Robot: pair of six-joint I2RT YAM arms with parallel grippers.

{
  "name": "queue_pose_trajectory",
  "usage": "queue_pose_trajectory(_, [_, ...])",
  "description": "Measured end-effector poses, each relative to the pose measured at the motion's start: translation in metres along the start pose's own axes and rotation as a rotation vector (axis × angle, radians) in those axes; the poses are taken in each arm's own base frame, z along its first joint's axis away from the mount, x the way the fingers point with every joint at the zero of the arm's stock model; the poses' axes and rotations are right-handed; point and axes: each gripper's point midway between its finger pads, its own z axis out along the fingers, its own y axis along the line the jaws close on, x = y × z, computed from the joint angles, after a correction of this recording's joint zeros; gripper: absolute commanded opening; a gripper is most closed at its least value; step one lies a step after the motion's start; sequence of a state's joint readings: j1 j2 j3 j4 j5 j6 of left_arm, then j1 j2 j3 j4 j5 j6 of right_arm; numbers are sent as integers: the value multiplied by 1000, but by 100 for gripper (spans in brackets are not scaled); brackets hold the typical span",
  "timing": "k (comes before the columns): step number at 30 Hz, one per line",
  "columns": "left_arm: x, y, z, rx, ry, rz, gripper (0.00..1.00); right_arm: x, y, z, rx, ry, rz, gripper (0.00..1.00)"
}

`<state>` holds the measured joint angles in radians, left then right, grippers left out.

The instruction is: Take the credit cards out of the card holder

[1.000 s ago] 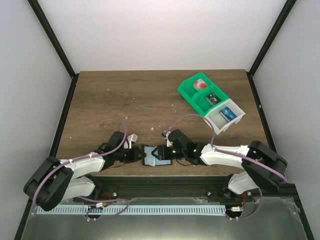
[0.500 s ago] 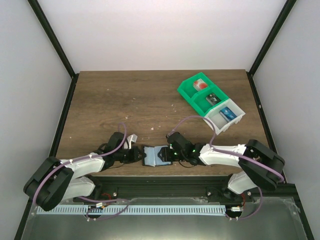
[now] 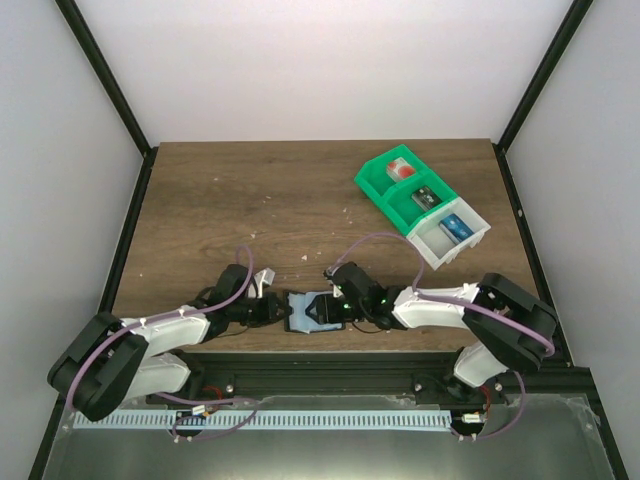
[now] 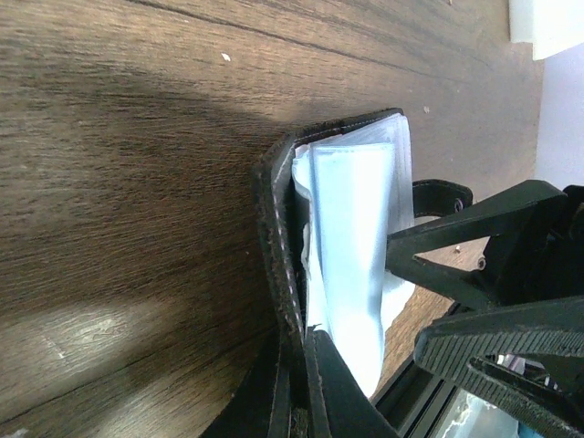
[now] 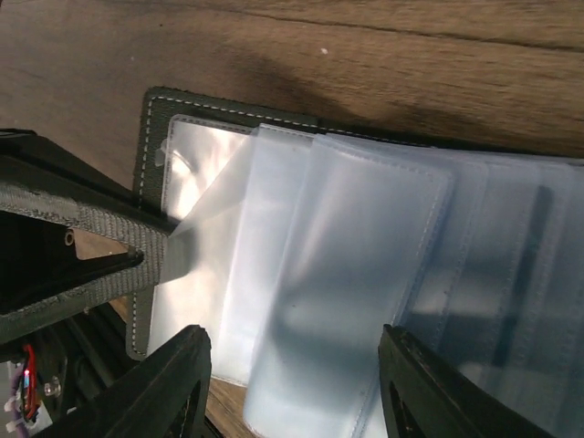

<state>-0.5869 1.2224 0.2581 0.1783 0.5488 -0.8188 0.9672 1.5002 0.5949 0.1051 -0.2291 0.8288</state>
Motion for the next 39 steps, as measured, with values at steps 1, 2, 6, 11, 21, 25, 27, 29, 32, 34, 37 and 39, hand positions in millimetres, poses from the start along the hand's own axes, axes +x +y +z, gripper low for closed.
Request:
queue_pose_trajectory(1, [0,0,0,0,0,-1,0,1,2,1,-11,6,-1,52])
queue_pose_trajectory(2, [0,0,0,1,0,-2,0,1,3,2,-21,11,-2,53])
queue_pose_trajectory(6, [0,0,0,5,-1,-7,0,3,9,5,-49,28,-5,53])
queue_pose_trajectory(11, [2,2,1,4,0,-13,0,3,19,4,-95,40,-13,53])
queue_pose_trajectory(21, [2,3,2,2,2,-16,0,-4,25,-6,-98,11,-31,54])
queue_pose_trajectory(25, [2,3,2,3,3,-15,0,-14,14,-20,-3,-47,-37,55])
queue_pose_trajectory(27, [2,3,2,4,4,-15,0,-17,6,-25,44,-68,-36,56])
queue_pose_trajectory(29, [2,2,2,5,3,-14,0,-16,-4,-27,93,-71,-32,56])
queue_pose_trajectory(32, [1,2,2,8,2,-13,0,-13,-14,-28,140,-62,-27,57])
queue_pose_trajectory(34, [1,2,2,8,1,-13,0,-12,-17,-28,153,-62,-25,57])
queue_pose_trajectory(37, [1,2,2,8,1,-13,0,-10,-21,-25,167,-54,-23,57])
queue_pose_trajectory(39, [1,2,2,8,1,-12,0,-8,-24,-22,176,-43,-20,57])
